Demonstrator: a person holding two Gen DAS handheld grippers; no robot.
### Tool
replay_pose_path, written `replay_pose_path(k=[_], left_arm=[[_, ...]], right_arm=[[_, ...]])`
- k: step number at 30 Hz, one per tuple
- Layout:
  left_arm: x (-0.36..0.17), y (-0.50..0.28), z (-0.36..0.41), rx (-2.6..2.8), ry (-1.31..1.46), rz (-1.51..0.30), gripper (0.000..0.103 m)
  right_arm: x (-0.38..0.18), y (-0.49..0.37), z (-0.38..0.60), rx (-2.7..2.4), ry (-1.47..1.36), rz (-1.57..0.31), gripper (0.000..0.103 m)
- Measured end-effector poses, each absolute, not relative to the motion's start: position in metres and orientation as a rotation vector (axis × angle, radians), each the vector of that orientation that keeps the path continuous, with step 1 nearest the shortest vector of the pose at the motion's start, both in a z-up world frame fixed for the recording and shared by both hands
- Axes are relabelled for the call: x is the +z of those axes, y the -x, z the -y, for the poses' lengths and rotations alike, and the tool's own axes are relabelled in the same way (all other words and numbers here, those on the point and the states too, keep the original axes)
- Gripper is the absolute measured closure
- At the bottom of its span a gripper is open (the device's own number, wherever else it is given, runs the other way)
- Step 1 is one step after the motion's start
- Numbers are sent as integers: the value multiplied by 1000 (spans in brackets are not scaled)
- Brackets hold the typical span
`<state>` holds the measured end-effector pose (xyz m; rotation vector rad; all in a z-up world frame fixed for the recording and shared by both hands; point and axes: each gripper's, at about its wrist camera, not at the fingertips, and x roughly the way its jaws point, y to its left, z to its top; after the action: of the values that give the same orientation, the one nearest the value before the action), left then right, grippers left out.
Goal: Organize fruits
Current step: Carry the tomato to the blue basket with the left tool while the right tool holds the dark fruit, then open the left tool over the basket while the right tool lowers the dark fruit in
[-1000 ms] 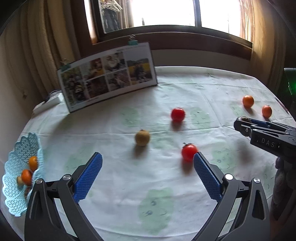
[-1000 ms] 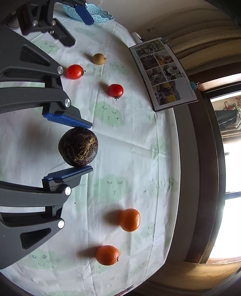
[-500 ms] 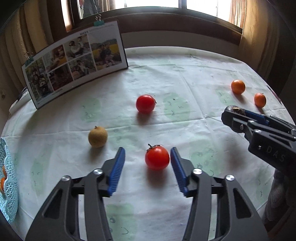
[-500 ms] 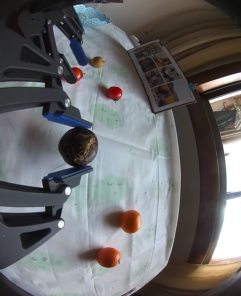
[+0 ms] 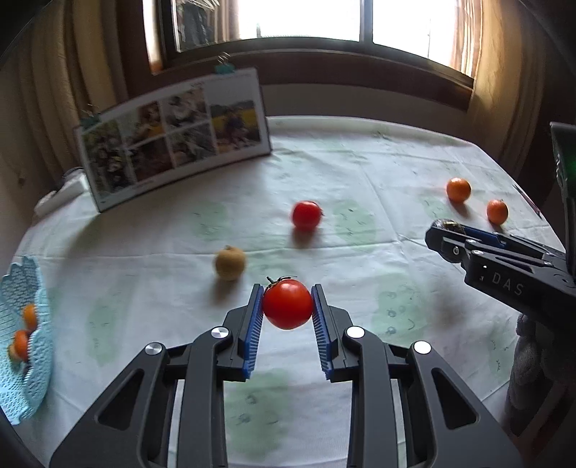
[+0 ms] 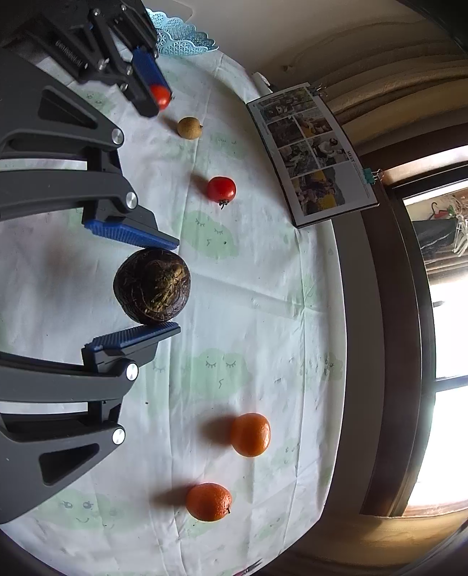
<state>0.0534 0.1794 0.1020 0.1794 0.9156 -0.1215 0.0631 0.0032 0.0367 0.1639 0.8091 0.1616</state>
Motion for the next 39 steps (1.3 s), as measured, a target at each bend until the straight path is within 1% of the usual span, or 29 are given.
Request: replay_pose_path(k=[9,17,24,36,38,39], left_arm=[[142,-33,-241,64,-141,-803,75],[165,-12,-304,248,-125,-732,75],[171,4,-363,394,-96,-726,75],[163,24,-423,507,-61,-736,75],[162,27,-429,511,-50,-737,73],[162,27,-431,510,-47,-737,64]], right_arm=[[44,-55,-21,194,-136,-792,61],[47,-49,-38,222,-125,-794,61],[56,-44,-63,268,-109,-782,61],[71,-36,-124,368,-68,-767,61],[72,-34,-138,392,-58,-768,61],[72,-33,-144,401,-53,-768,61]])
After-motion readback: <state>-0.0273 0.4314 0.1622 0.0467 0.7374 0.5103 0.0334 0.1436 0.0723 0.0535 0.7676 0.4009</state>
